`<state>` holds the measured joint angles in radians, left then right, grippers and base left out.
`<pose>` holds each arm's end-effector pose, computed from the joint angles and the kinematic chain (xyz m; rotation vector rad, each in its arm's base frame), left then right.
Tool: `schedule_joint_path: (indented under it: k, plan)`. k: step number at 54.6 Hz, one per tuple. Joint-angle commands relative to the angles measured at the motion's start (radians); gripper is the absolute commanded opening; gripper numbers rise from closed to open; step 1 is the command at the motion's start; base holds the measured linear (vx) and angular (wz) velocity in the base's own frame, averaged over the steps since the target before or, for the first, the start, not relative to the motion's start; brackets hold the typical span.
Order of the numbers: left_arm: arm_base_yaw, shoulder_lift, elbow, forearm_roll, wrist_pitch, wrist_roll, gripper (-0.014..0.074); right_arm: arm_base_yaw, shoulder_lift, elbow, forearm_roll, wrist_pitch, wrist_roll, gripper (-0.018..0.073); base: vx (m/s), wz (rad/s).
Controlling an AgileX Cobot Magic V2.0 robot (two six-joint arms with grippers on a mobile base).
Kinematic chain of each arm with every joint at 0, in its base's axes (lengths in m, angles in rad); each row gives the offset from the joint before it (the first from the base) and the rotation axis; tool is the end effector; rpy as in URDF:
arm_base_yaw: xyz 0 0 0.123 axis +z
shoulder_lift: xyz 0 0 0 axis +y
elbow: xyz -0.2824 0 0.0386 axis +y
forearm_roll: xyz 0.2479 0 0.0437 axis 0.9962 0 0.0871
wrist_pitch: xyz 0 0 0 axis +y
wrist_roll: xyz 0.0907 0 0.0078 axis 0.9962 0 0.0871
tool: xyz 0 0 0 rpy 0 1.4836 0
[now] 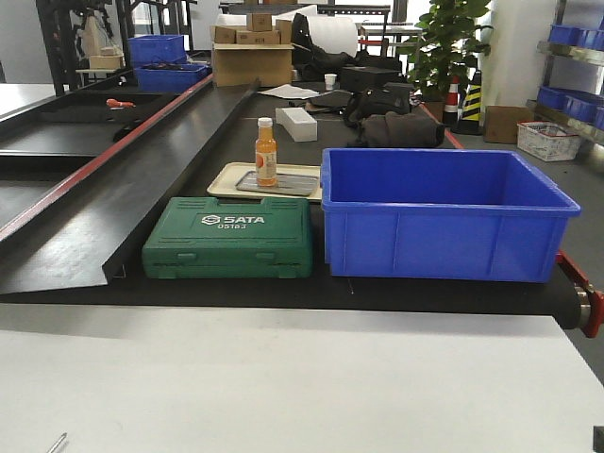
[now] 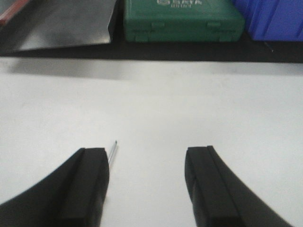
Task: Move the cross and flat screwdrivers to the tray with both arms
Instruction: 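Close each gripper around a green-and-black screwdriver handle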
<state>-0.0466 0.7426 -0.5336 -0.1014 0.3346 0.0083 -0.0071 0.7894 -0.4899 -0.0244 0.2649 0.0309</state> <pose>0.1510 -0.0101 0.2936 -0.0204 2.0272 -0.1184 0.1591 -0.0017 0.2774 0.0188 2.0478 -0.0064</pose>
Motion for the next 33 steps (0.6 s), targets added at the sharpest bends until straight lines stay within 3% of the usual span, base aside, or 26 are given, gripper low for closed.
schedule_joint_path:
  k: [1, 10, 16, 20, 33]
  plan:
    - [0.000, 0.033, -0.033, 0.012, -0.008, -0.048, 0.0501, -0.006, 0.035, -0.031, 0.010, -0.049, 0.020, 0.0574, 0.00, 0.00]
    - [0.084, 0.158, -0.065, 0.125, 0.072, -0.129, 0.0509, -0.006, 0.083, -0.031, 0.011, 0.001, 0.021, 0.0573, 0.00, 0.00]
    - [0.140, 0.274, -0.126, 0.180, 0.125, -0.125, 0.0508, -0.006, 0.102, -0.031, 0.014, 0.024, 0.022, 0.0573, 0.00, 0.00]
    - [0.162, 0.363, -0.185, 0.203, 0.171, -0.086, 0.0507, -0.006, 0.111, -0.031, 0.016, 0.026, 0.022, 0.0573, 0.00, 0.00]
    - [0.176, 0.665, -0.376, 0.197, 0.247, 0.148, 0.0507, -0.006, 0.113, -0.031, 0.034, 0.029, 0.022, 0.0573, 0.00, 0.00]
